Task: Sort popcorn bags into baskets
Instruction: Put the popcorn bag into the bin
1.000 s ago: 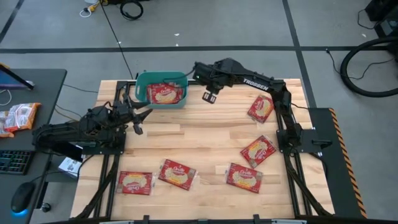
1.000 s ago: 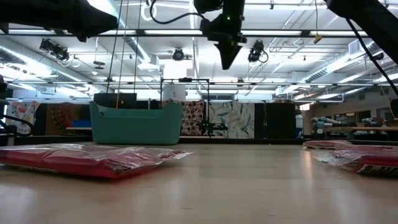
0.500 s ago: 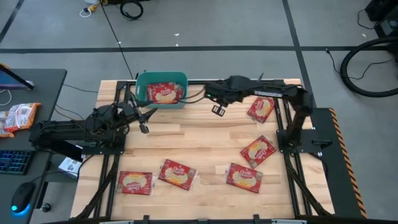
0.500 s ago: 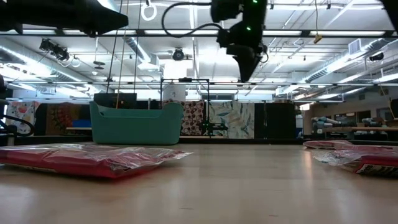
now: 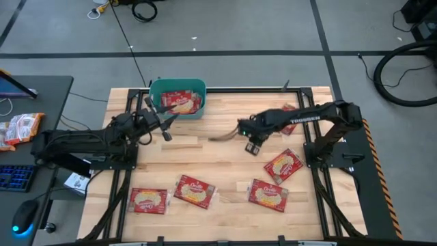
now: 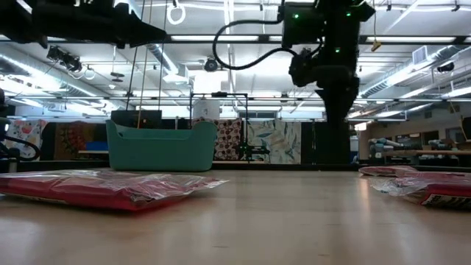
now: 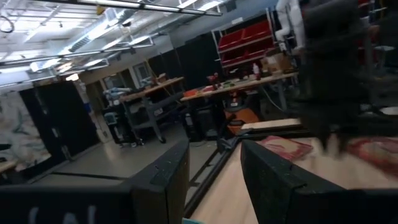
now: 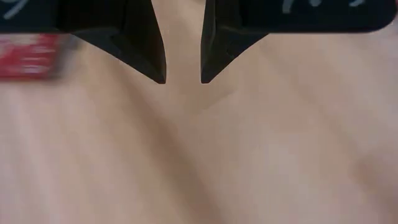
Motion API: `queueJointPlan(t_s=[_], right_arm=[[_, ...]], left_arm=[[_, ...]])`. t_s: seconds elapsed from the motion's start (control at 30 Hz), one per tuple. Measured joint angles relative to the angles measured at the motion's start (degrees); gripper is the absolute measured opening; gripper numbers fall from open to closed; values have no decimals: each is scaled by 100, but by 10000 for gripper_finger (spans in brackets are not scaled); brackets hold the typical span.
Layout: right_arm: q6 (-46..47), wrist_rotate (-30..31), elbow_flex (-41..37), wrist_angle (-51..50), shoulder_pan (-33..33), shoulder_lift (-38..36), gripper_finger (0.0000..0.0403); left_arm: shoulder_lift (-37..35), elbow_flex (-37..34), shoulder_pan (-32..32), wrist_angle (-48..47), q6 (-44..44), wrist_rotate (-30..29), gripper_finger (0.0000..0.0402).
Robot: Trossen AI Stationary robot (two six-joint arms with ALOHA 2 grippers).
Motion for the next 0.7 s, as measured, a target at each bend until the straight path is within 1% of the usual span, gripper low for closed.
queueJointPlan(t_s=[0.13, 0.33, 0.4, 0.53, 0.7], right_arm=[[80, -235, -106, -8, 612, 2, 106], [953, -405, -323, 333, 1357, 2, 110], [1090, -416, -393, 487, 1581, 2, 115], [1331, -318, -617, 623, 1941, 4, 134], [1711, -151, -1145, 840, 2173, 8, 176]], left_arm=[[201, 0, 156, 227, 0, 43, 149], [327, 0, 252, 356, -2, 212, 149], [323, 0, 252, 376, -2, 214, 149], [323, 0, 252, 380, 68, 214, 149], [323, 0, 250, 408, 85, 214, 149]])
